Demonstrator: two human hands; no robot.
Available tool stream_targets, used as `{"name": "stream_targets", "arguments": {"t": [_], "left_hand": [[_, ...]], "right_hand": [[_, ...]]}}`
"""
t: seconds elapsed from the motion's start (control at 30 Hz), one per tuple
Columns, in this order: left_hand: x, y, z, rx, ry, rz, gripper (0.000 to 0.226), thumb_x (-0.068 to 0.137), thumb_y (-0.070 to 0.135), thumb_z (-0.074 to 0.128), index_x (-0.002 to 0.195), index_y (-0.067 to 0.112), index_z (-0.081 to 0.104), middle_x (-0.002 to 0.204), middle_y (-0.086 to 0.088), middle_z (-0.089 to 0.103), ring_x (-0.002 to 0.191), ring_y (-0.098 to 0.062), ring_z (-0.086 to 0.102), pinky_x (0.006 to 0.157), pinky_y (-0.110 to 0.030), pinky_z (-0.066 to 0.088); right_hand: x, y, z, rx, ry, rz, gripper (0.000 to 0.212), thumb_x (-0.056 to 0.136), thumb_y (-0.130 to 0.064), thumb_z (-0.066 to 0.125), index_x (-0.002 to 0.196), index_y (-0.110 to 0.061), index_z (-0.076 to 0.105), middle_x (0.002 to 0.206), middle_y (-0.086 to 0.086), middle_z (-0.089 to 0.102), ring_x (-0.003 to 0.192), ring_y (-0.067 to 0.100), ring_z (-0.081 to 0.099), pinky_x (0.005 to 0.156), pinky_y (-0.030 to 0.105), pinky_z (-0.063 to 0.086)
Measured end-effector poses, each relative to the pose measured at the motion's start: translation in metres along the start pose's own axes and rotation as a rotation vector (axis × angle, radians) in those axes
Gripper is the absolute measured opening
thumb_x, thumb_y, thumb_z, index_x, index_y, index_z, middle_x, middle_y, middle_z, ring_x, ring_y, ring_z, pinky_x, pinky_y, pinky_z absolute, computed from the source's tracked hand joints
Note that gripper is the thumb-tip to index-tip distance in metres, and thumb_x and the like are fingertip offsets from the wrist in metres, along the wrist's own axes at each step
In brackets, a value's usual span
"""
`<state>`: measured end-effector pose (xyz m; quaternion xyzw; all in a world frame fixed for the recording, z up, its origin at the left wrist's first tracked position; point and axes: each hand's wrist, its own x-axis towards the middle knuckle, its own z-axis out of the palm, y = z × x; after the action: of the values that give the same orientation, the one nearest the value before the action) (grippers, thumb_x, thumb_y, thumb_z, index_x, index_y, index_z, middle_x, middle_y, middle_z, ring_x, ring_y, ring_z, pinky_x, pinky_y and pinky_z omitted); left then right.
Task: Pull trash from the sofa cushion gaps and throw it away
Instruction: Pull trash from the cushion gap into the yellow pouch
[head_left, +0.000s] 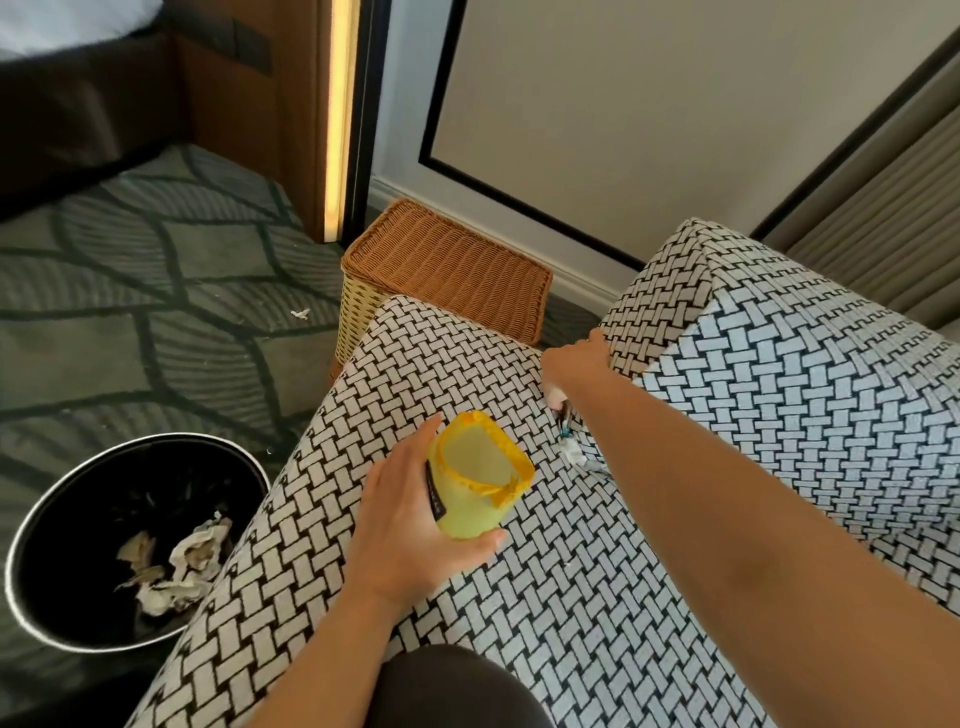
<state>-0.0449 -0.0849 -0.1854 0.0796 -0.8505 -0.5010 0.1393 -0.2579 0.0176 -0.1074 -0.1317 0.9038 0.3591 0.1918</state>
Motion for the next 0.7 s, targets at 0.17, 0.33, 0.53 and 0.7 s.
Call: {"name": "stream_targets", "arguments": {"t": [0.17, 0.33, 0.53, 0.7], "left_hand": [[0.001, -0.002, 0.002, 0.013, 0.001, 0.019, 0.105, 0.050, 0.064, 0.070, 0.138, 0.028, 0.025, 0.133, 0.012, 0.038, 0.124, -0.005, 0.032, 0.109, -0.044, 0.029], [0.003, -0.003, 0.003, 0.031, -0.016, 0.024, 0.102, 0.050, 0.066, 0.068, 0.137, 0.026, 0.031, 0.132, 0.012, 0.041, 0.126, -0.008, 0.037, 0.110, -0.043, 0.026], [0.003, -0.005, 0.003, 0.030, -0.016, 0.022, 0.094, 0.052, 0.066, 0.068, 0.131, 0.026, 0.038, 0.127, 0.013, 0.044, 0.122, -0.008, 0.041, 0.107, -0.043, 0.028], [0.003, -0.002, 0.002, 0.044, -0.019, 0.014, 0.096, 0.051, 0.066, 0.067, 0.132, 0.027, 0.036, 0.127, 0.014, 0.043, 0.121, -0.008, 0.040, 0.108, -0.041, 0.028]], "right_hand": [[0.003, 0.001, 0.002, 0.037, 0.020, 0.029, 0.038, 0.090, -0.022, 0.048, 0.127, -0.011, 0.048, 0.133, 0.009, 0.050, 0.131, 0.030, 0.035, 0.113, 0.048, 0.004], [-0.018, 0.021, -0.013, 0.363, 0.104, -0.081, 0.034, 0.080, -0.027, 0.068, 0.106, -0.008, 0.059, 0.097, 0.006, 0.063, 0.102, 0.030, 0.056, 0.100, 0.046, 0.036], [-0.106, 0.040, -0.026, 0.922, 0.197, -0.363, 0.013, 0.087, -0.020, 0.060, 0.094, -0.014, 0.069, 0.090, -0.008, 0.063, 0.082, 0.016, 0.060, 0.067, 0.027, 0.047], [-0.146, 0.013, -0.020, 0.928, 0.203, -0.574, 0.010, 0.087, -0.020, 0.060, 0.090, -0.017, 0.069, 0.084, -0.017, 0.056, 0.076, -0.008, 0.047, 0.064, 0.012, 0.032]]}}
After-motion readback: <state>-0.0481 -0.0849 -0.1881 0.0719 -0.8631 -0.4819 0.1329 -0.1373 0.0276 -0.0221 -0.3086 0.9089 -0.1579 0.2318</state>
